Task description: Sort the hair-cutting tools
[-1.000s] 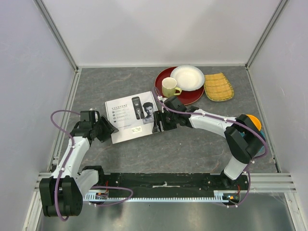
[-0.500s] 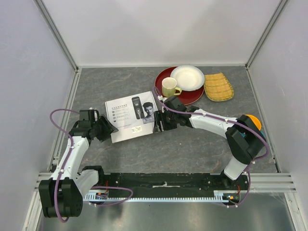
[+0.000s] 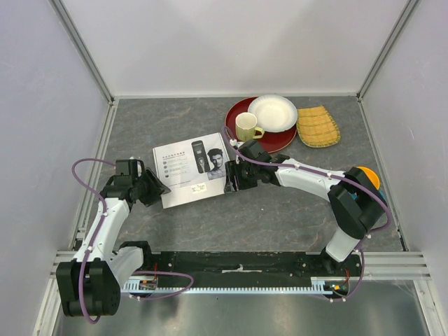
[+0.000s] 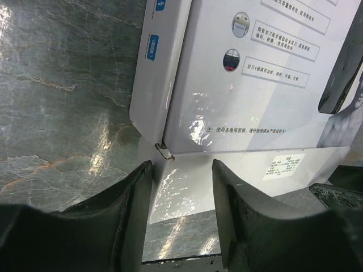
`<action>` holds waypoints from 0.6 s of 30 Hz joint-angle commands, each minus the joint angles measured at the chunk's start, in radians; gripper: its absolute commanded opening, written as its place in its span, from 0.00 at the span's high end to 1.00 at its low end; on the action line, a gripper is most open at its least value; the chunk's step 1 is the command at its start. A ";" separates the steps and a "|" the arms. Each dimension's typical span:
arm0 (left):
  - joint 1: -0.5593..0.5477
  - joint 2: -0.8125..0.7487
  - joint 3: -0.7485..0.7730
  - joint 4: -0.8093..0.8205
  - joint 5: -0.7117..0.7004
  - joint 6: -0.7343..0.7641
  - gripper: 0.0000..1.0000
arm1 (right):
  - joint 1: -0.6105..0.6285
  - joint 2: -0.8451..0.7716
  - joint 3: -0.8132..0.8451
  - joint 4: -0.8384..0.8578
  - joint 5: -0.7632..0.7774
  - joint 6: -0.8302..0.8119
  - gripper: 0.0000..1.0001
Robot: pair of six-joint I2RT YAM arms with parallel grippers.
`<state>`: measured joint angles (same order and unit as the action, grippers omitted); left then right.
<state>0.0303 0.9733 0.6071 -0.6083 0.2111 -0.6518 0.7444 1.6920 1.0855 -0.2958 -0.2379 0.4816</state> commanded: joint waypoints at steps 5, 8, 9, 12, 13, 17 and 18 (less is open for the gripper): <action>-0.004 -0.005 0.023 0.007 0.004 0.003 0.49 | 0.007 -0.009 0.036 0.017 0.012 0.000 0.38; -0.004 0.001 0.023 0.007 -0.003 0.003 0.49 | 0.007 -0.008 0.036 0.018 0.017 -0.001 0.39; -0.006 0.004 0.023 0.007 -0.004 0.003 0.49 | 0.007 -0.008 0.034 0.020 0.022 -0.001 0.39; -0.006 0.011 0.023 0.007 -0.006 -0.002 0.49 | 0.009 -0.006 0.031 0.023 0.037 0.002 0.41; -0.006 0.015 0.023 0.007 -0.006 -0.005 0.50 | 0.009 -0.008 0.028 0.023 0.040 0.002 0.41; -0.004 0.016 0.017 0.008 -0.004 -0.008 0.50 | 0.009 0.000 0.025 0.024 0.046 0.000 0.41; -0.006 0.015 0.017 0.010 -0.006 -0.009 0.50 | 0.007 0.001 0.025 0.024 0.046 0.000 0.41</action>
<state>0.0303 0.9886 0.6071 -0.6113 0.2085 -0.6521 0.7444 1.6924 1.0855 -0.3008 -0.2089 0.4824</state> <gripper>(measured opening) 0.503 0.592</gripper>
